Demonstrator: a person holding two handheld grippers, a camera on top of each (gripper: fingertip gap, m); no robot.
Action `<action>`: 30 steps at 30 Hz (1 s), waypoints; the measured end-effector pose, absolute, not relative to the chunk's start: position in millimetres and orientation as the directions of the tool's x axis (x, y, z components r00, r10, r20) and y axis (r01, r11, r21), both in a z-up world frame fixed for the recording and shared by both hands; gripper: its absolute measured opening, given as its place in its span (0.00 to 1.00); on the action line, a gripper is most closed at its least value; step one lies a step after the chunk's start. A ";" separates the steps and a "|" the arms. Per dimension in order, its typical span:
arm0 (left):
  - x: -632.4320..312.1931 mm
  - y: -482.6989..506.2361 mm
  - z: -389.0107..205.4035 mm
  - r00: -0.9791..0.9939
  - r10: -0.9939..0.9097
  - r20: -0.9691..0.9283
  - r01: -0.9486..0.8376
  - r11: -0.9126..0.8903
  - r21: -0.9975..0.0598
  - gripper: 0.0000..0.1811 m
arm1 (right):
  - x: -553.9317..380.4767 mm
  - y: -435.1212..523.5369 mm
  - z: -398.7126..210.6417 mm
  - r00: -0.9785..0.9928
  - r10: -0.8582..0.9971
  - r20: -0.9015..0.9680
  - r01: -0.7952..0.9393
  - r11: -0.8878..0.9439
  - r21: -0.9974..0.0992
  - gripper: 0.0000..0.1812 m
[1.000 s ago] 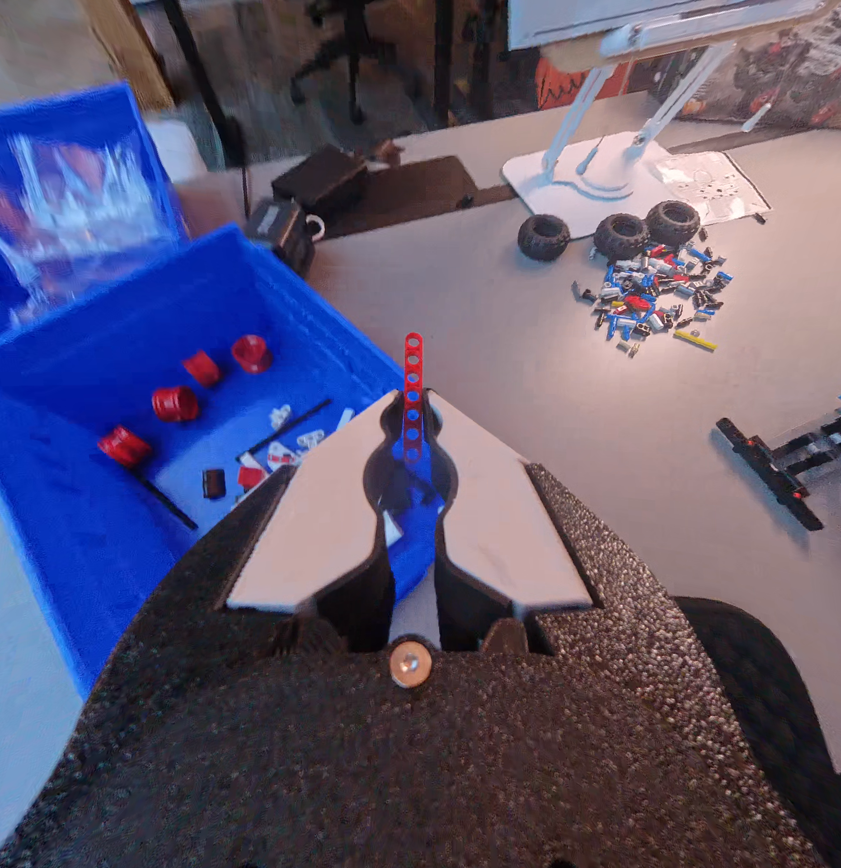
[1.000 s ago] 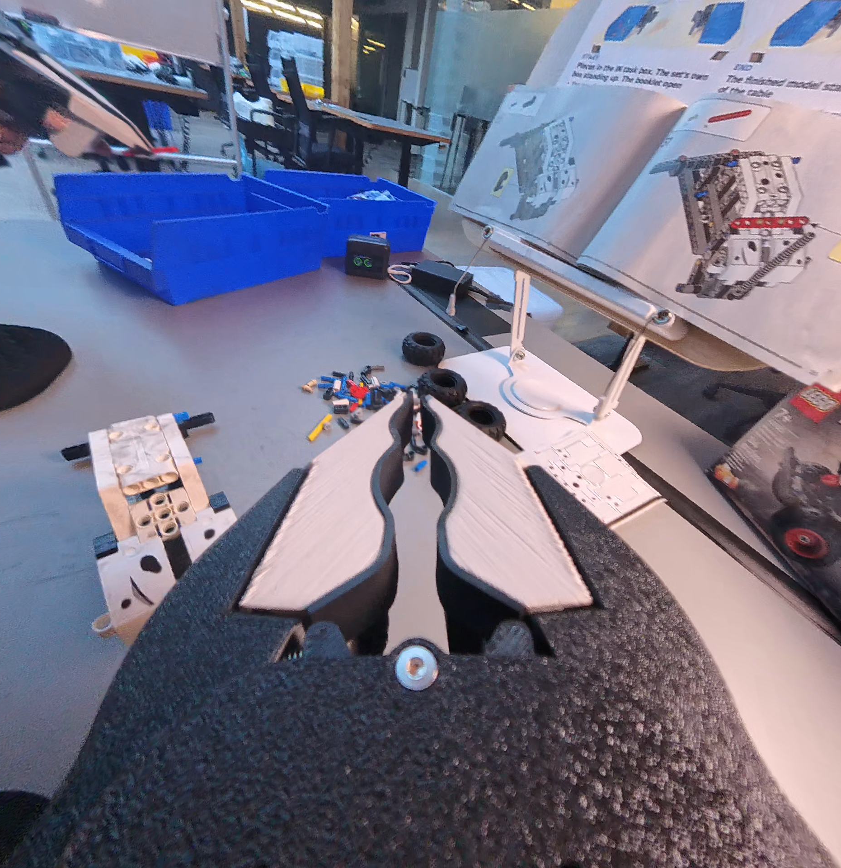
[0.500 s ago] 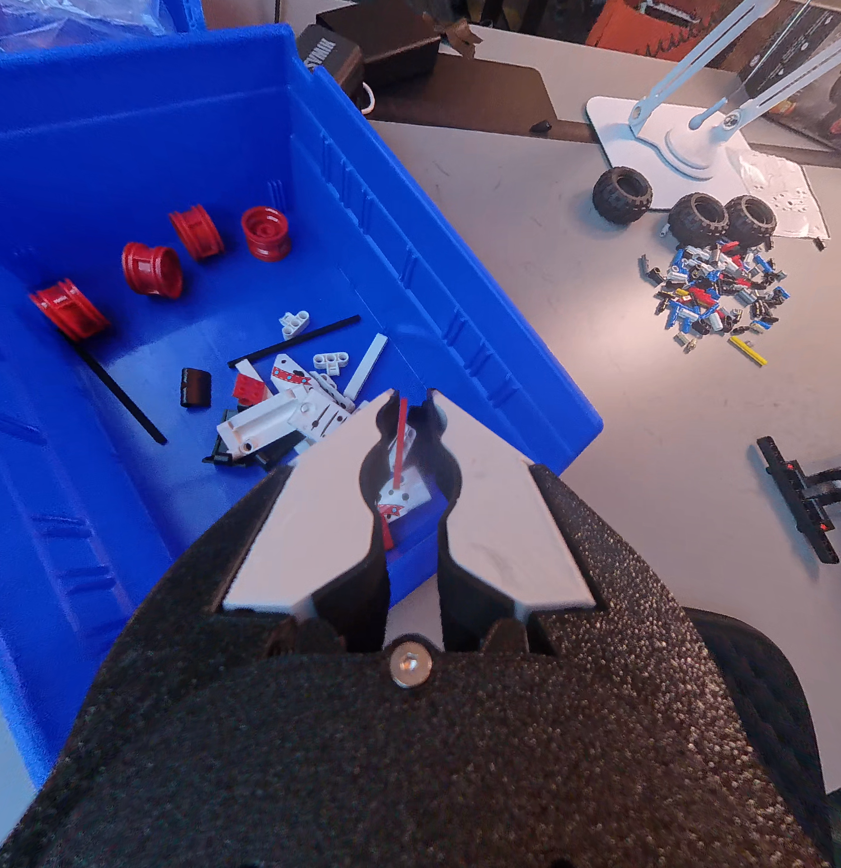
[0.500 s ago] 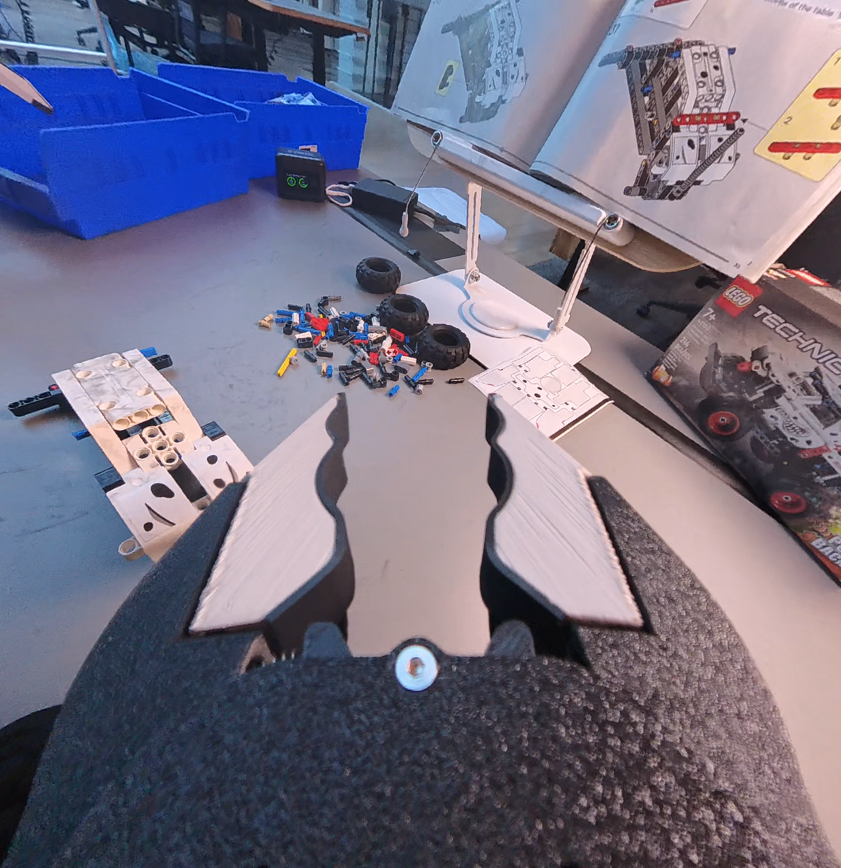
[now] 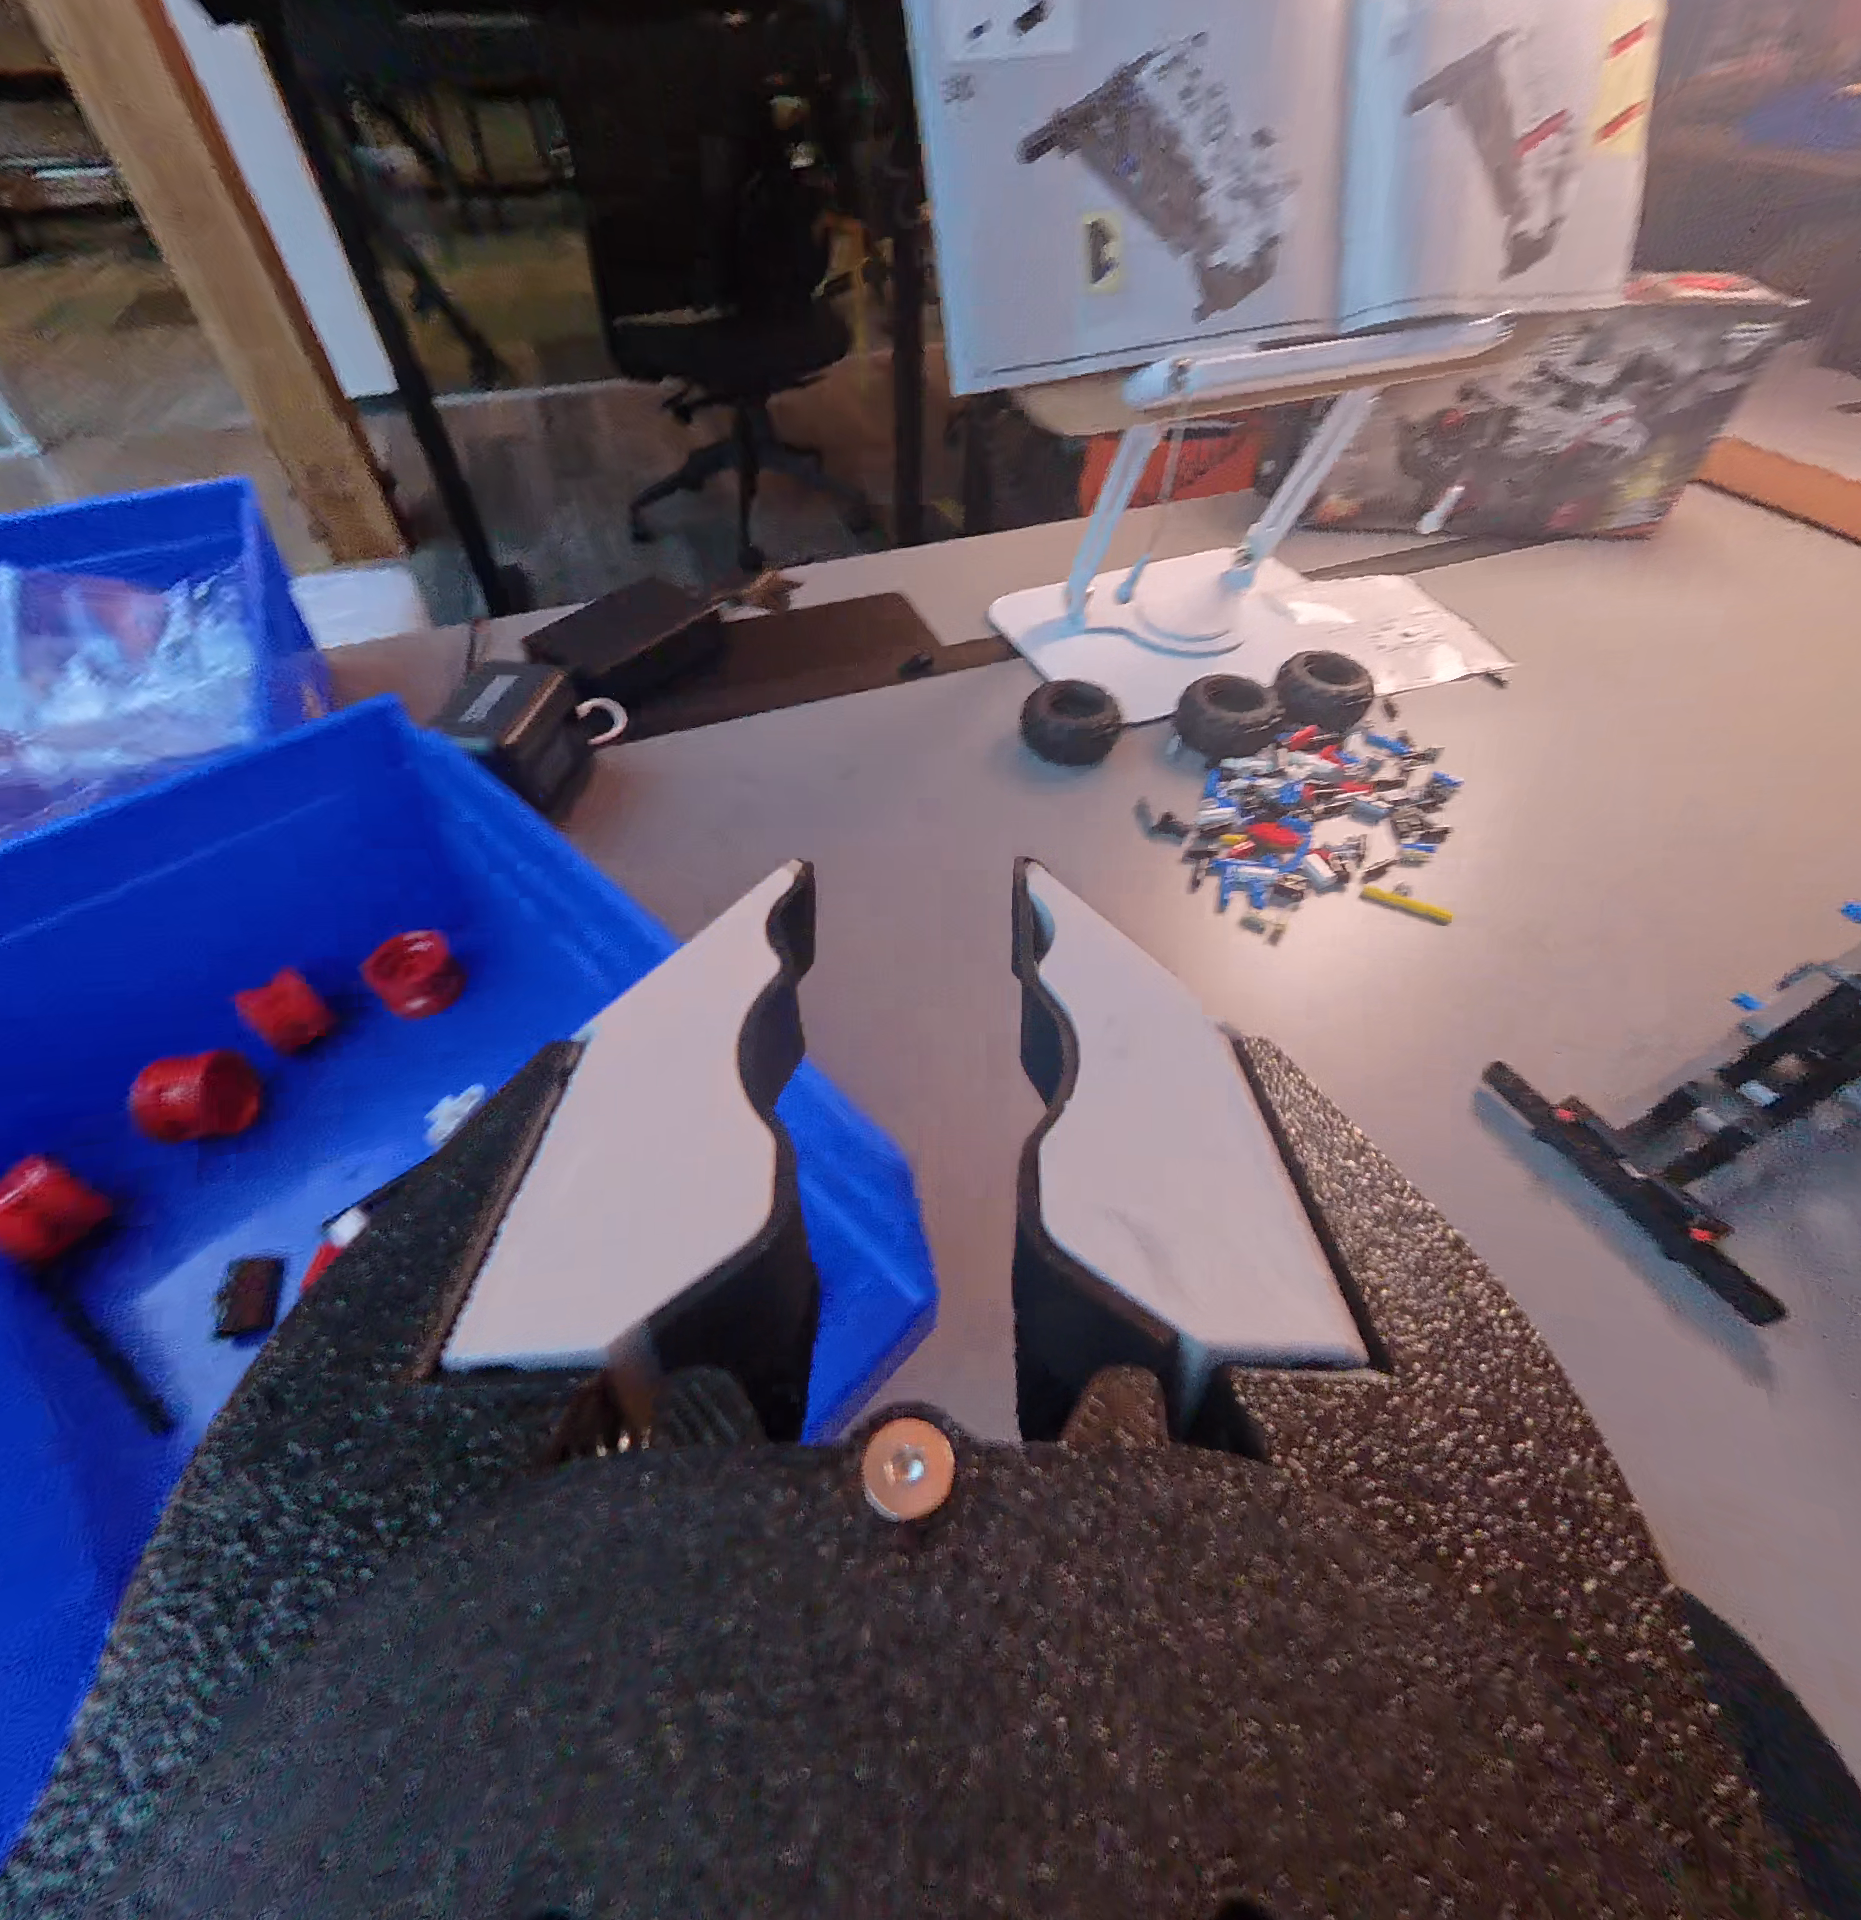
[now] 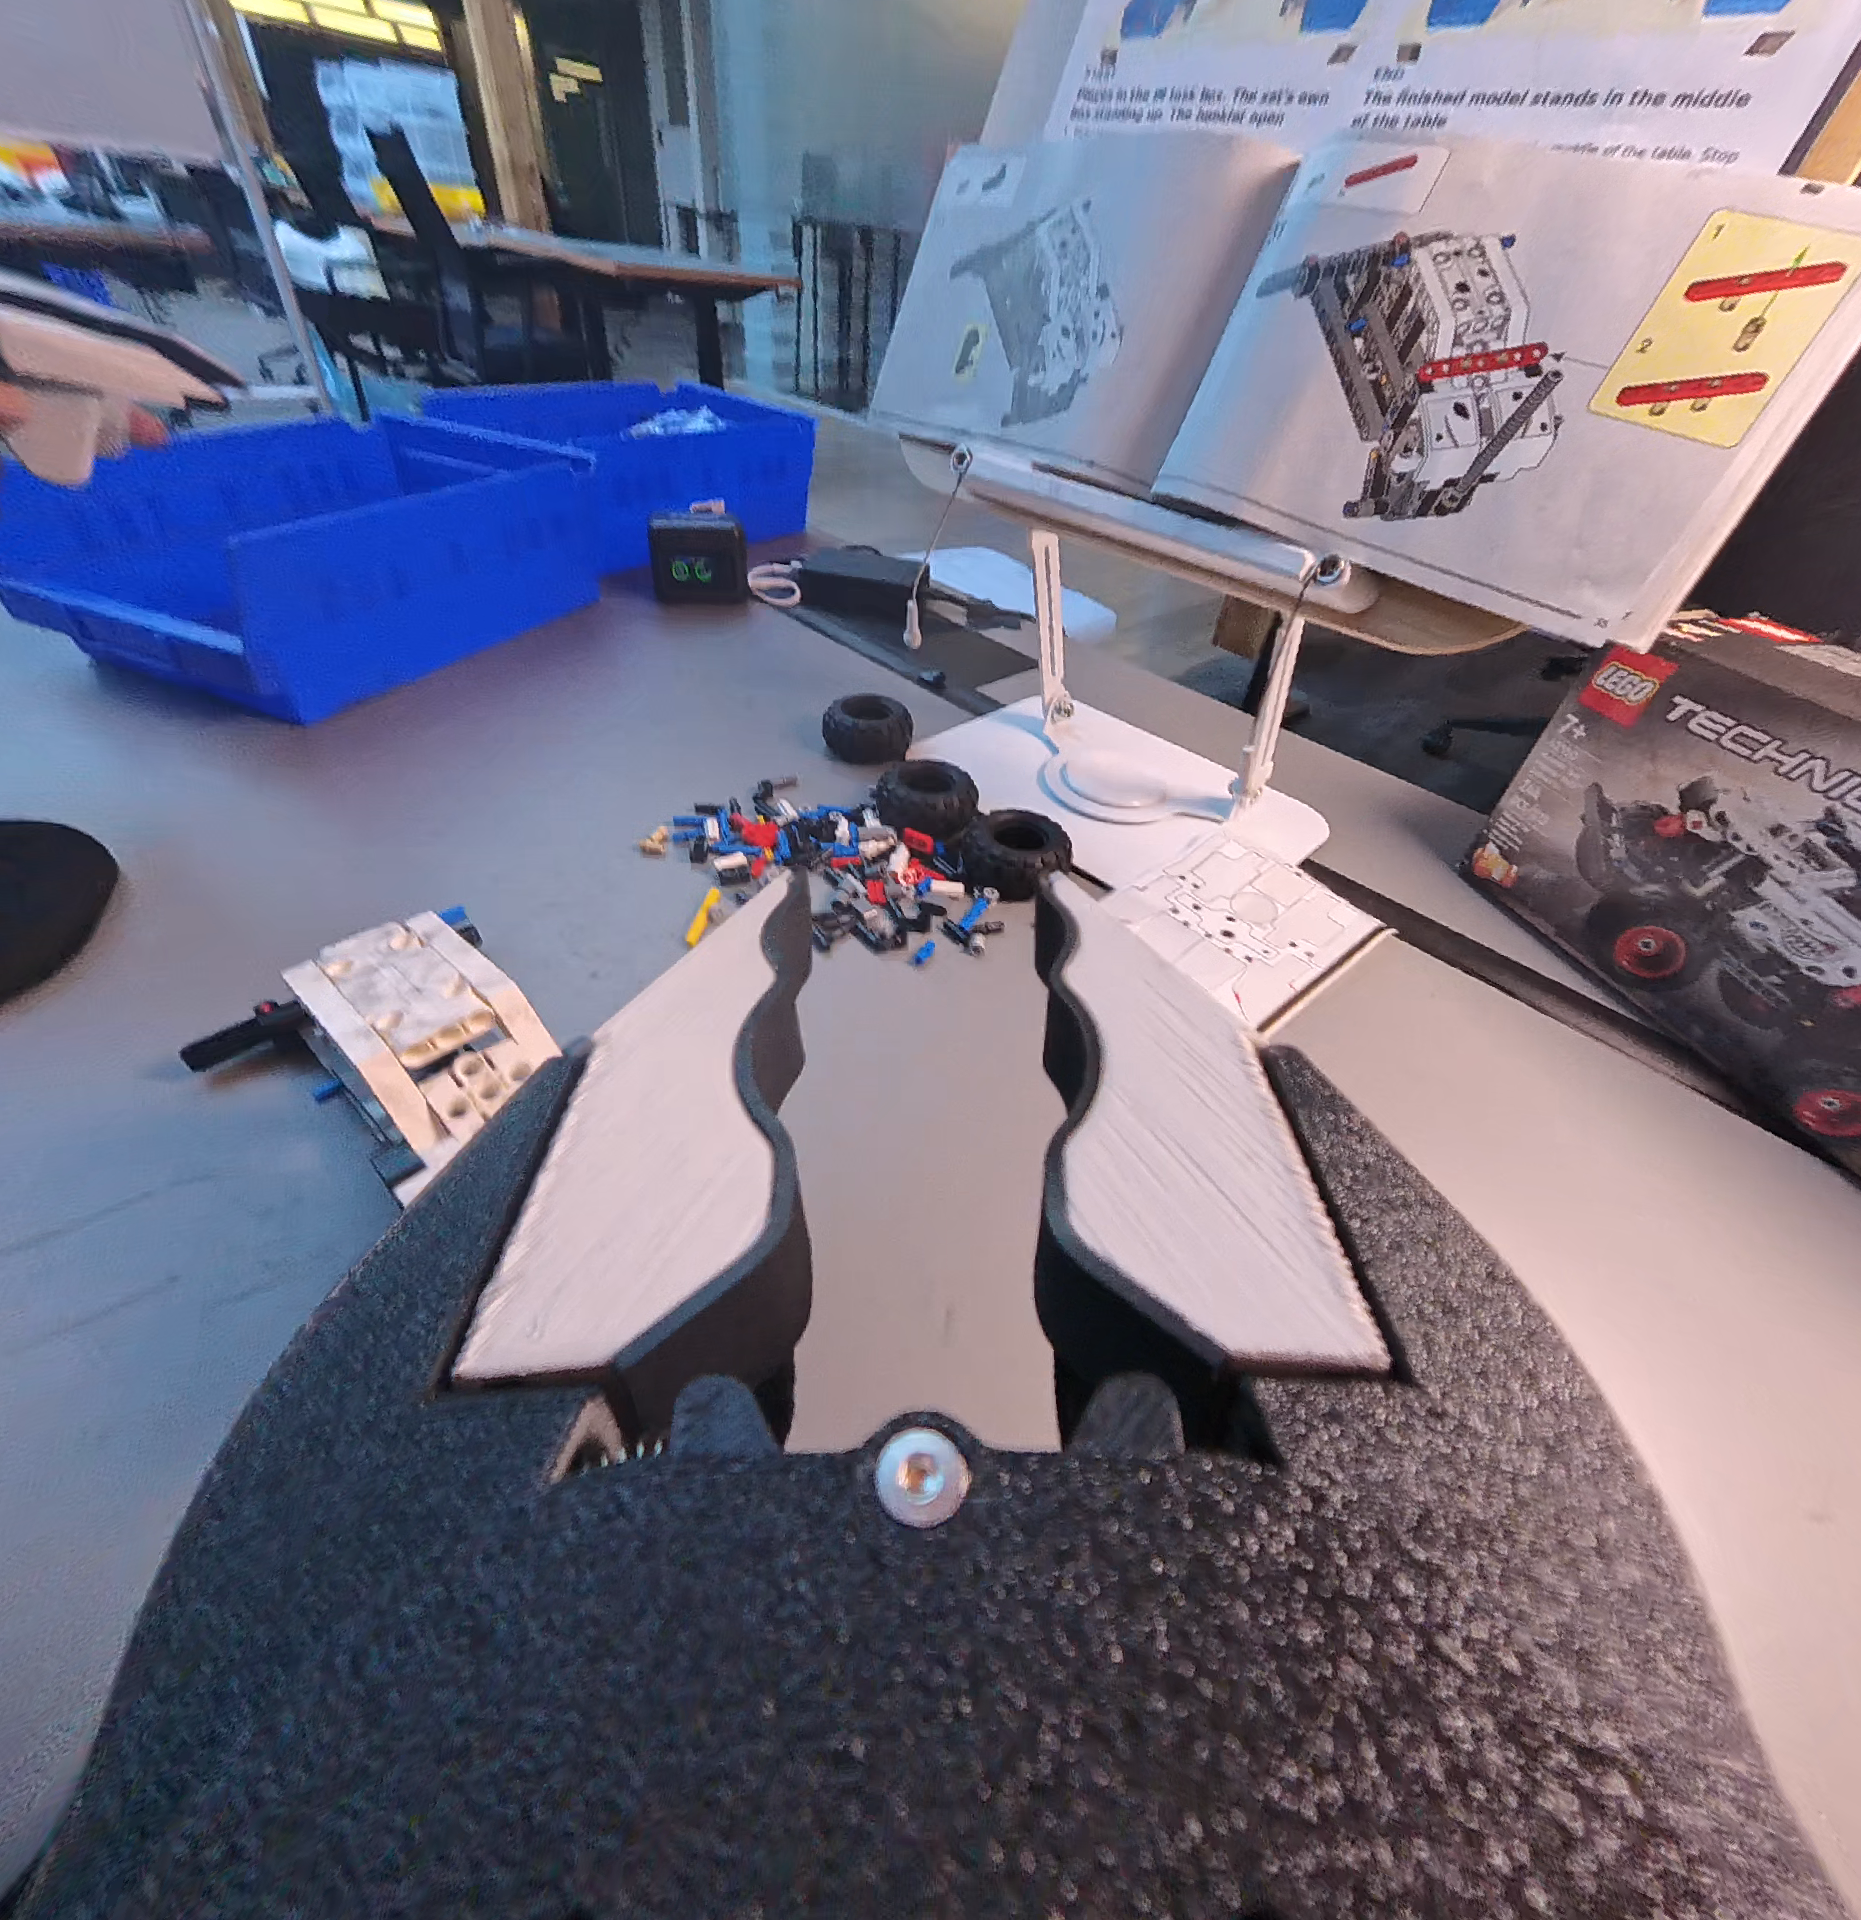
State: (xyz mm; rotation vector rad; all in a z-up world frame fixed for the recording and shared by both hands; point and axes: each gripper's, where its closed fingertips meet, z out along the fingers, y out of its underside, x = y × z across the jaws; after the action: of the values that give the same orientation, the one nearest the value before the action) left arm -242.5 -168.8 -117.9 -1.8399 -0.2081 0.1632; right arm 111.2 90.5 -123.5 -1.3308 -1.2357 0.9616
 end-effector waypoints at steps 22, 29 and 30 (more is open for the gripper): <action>54.5 -49.6 -118.8 0.682 -0.711 0.173 0.073 -0.169 -0.983 0.16 | -5.8 13.9 -10.7 -0.295 0.887 -0.355 -0.218 -0.424 -0.879 0.27; 58.9 -39.2 -104.4 0.599 -0.740 0.305 0.247 -0.192 -0.950 0.00 | -15.6 -13.9 7.0 -0.413 0.866 -0.281 -0.302 -0.421 -0.855 0.25; 57.0 -39.8 -104.6 0.581 -0.740 0.338 0.276 -0.212 -0.938 0.00 | -10.6 -17.4 10.8 -0.451 0.853 -0.263 -0.324 -0.430 -0.843 0.24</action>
State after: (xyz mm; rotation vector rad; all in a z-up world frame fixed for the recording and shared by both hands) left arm 57.0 -39.8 -104.6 -1.5157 0.4109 -0.9767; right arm -10.6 -17.4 10.8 -0.9097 -0.9454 1.9544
